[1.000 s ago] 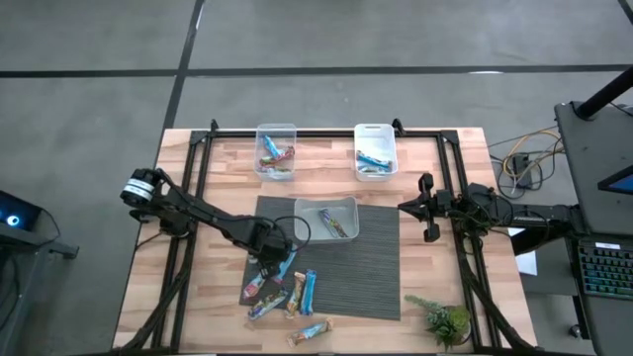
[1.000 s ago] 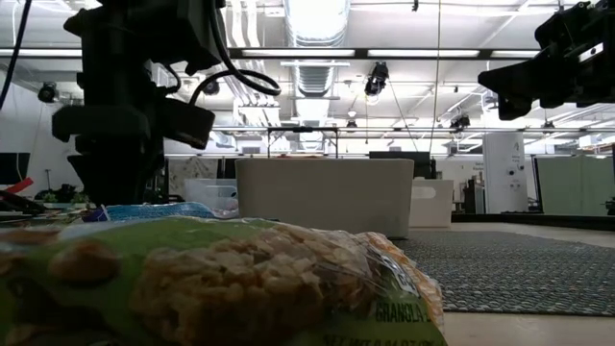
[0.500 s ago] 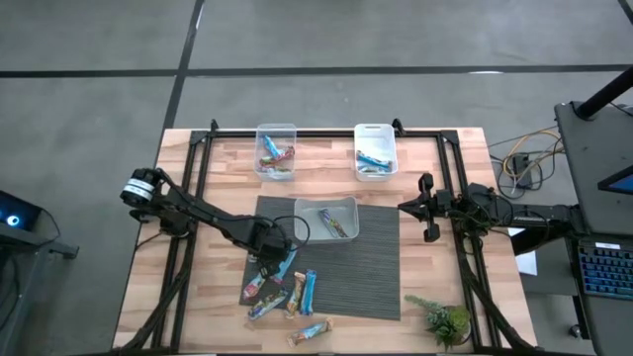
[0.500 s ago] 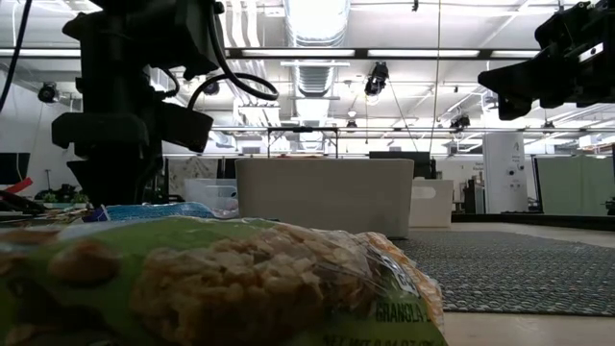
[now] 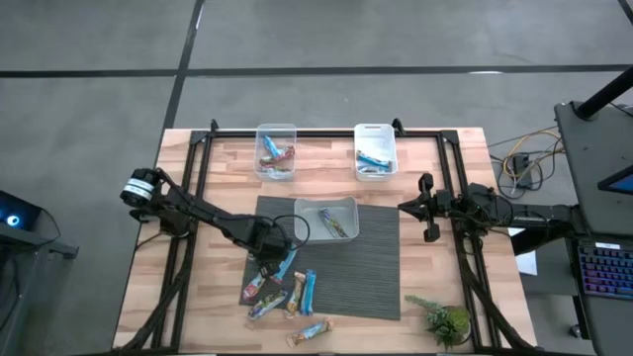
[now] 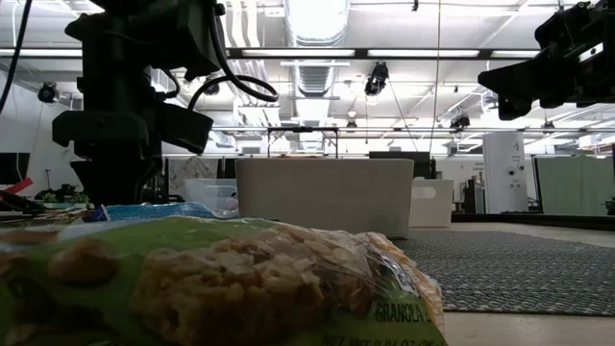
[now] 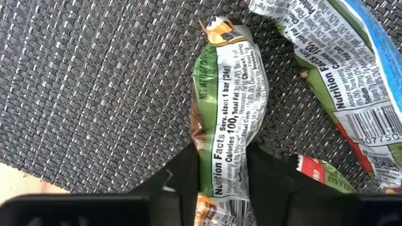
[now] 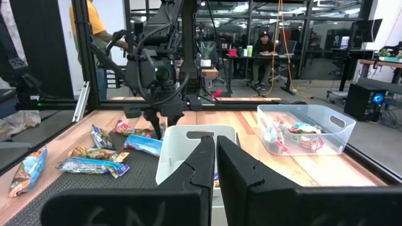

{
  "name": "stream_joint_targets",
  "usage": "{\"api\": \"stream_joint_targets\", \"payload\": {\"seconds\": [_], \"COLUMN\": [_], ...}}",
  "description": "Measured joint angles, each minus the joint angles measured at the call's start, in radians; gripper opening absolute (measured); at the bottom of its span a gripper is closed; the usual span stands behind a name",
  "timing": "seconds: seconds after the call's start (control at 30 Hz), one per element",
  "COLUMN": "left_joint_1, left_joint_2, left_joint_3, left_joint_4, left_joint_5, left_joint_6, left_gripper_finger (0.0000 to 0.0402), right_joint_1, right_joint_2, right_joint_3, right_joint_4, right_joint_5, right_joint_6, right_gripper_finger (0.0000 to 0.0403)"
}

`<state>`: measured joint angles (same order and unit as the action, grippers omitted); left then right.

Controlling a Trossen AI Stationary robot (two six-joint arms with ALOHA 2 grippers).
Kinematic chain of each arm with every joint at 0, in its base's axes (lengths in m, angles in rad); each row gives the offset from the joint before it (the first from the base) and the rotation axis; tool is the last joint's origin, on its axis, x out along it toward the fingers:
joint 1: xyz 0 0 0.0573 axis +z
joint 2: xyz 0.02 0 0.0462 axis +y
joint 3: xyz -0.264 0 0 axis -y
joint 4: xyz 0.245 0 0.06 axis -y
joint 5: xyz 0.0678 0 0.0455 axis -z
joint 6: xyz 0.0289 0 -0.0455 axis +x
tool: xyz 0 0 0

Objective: Pick and place Granola Bars by type
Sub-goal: Put the yellow granola bar into the white bin

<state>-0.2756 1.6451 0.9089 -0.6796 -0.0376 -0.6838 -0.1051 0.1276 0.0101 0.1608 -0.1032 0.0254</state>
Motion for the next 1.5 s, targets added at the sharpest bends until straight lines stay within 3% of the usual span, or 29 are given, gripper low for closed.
{"api": "stream_joint_targets", "payload": {"seconds": [0.17, 0.9, 1.5], "left_joint_1": [0.0, 0.028, 0.133], "left_joint_2": [0.0, -0.045, -0.279], "left_joint_3": [0.0, 0.028, 0.092], "left_joint_4": [0.0, -0.063, -0.109], "left_joint_5": [0.004, 0.021, -0.036], "left_joint_6": [0.002, 0.025, 0.039], "left_gripper_finger": [0.0079, 0.0078, 0.0078], "right_joint_1": [0.0, 0.0, 0.0], "right_joint_2": [0.0, 0.0, 0.0], "right_joint_3": [0.0, 0.0, 0.0], "right_joint_4": [0.0, 0.0, 0.0], "right_joint_5": [0.0, 0.0, 0.001], "right_joint_6": [0.0, 0.0, 0.0], "right_gripper_finger": [0.0009, 0.0009, 0.0009]}}
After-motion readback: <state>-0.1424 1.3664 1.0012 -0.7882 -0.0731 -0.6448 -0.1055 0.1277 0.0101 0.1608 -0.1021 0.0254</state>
